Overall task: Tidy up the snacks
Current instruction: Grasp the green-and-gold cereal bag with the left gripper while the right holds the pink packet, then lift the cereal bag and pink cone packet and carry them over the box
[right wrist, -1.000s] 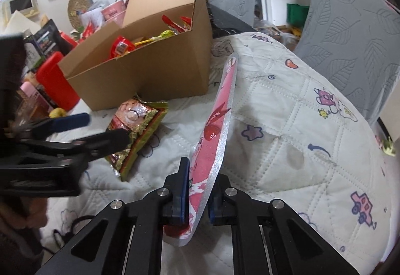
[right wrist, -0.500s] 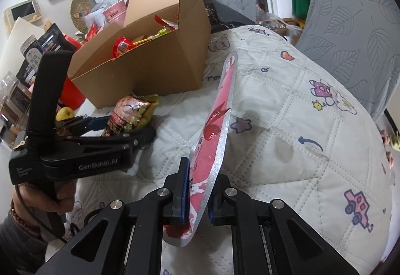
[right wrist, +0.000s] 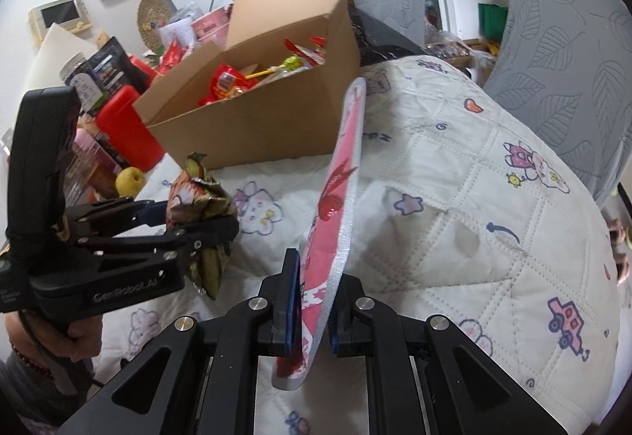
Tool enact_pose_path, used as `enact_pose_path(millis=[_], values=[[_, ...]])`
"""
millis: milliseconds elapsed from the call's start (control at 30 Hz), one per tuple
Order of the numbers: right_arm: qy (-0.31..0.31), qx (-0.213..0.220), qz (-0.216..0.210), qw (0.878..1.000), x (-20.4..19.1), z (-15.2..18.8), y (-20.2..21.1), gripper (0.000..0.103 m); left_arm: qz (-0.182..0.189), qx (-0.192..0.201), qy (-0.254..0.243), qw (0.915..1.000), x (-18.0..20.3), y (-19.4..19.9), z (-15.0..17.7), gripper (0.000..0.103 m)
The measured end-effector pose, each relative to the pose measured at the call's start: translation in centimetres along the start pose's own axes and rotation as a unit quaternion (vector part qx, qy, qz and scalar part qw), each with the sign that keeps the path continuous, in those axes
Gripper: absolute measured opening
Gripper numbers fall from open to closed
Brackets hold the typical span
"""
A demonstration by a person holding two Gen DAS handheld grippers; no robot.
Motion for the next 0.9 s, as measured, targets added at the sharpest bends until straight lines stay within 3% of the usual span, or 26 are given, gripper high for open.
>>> enact_pose_path(millis=[367, 600, 900], values=[[0.019, -0.015, -0.025, 0.999, -2.3, 1.2, 0.2, 0.011, -0.017, -0.01, 0.01, 0.9997, -0.8, 2.5, 3.2, 0.047], [0.069, -0.021, -0.002, 0.997, -3.2, 1.7, -0.1, 0.011, -0.038, -0.036, 0.025, 0.9983, -3.2, 0.6, 5.1, 0.047], [0.114, -0.025, 0.017, 0.993, -5.1, 1.9, -1.8, 0.015, -0.03, -0.032, 0.03, 0.9986, -4.1, -0.6, 5.2, 0.047]])
Point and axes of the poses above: each gripper's, at about its wrist camera, not at the fingertips, and y roughly against the way its jaws point, x to its right, z to its underside, the point moved 8 cm from there along -y, roughly the way its jaws point, and after that the axes turned 9 degrees about x, right-handed, at the moved point
